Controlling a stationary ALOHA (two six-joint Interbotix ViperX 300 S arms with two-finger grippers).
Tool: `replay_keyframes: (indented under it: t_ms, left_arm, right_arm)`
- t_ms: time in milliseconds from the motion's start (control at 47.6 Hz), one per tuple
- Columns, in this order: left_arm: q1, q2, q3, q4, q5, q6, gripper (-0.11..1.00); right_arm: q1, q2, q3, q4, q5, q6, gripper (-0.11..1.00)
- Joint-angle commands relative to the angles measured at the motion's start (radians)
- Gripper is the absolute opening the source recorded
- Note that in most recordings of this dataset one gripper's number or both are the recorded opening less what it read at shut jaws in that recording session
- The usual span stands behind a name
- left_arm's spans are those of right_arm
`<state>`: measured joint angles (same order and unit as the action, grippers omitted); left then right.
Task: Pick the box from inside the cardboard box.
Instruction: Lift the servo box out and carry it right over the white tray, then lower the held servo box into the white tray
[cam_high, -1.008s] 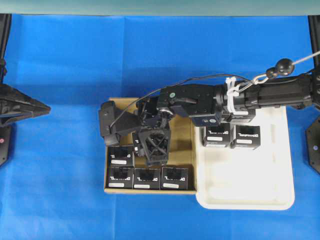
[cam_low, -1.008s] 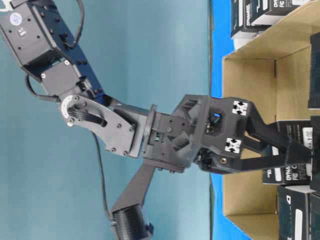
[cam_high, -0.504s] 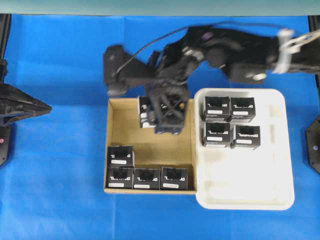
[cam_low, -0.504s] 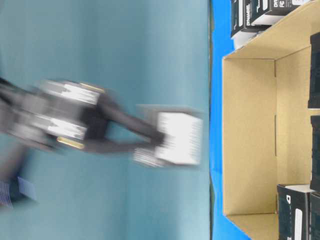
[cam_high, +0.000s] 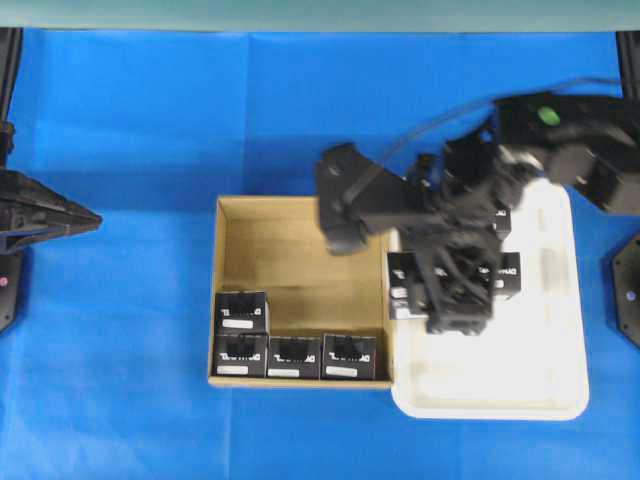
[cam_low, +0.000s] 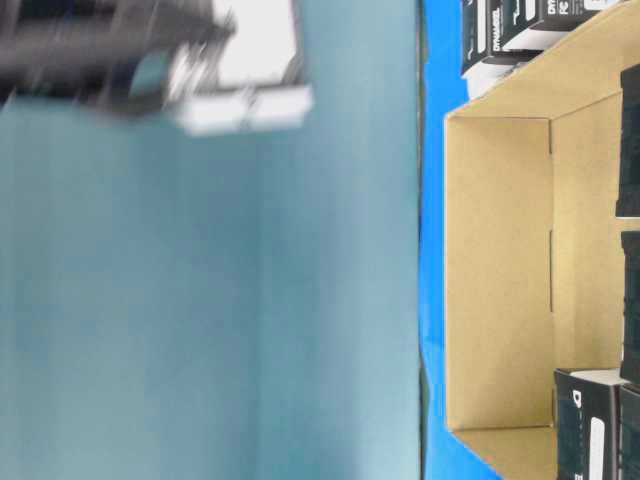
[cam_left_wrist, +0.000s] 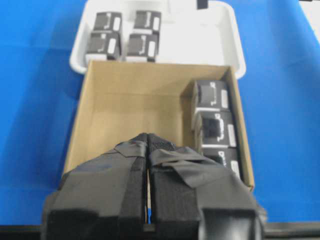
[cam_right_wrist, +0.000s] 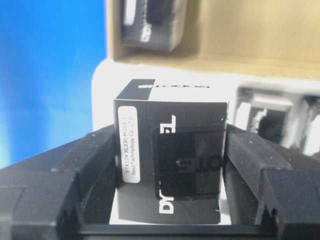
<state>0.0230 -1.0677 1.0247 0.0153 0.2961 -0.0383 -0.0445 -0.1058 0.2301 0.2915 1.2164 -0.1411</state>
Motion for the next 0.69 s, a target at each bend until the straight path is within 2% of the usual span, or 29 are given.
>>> replay_keyframes:
  t_ms: [0,273,504,672]
  left_arm:
    - [0.002,0.003,-0.015,0.002,-0.006,0.003,-0.04]
    - [0.002,0.000,-0.015,0.002,-0.008,0.003,-0.04]
    - [0.002,0.000,-0.017,0.002,-0.011,0.002,-0.04]
    - [0.002,0.000,-0.015,0.003,-0.011,0.002,-0.04]
  right_arm:
    - [0.012,-0.066,0.103,0.005,-0.095,0.009,0.63]
    - [0.069,-0.094,0.321,0.005,-0.278,0.011,0.63]
    - [0.100,-0.037,0.411,0.003,-0.414,0.011,0.63]
    - [0.101,0.012,0.437,0.000,-0.500,0.009,0.63]
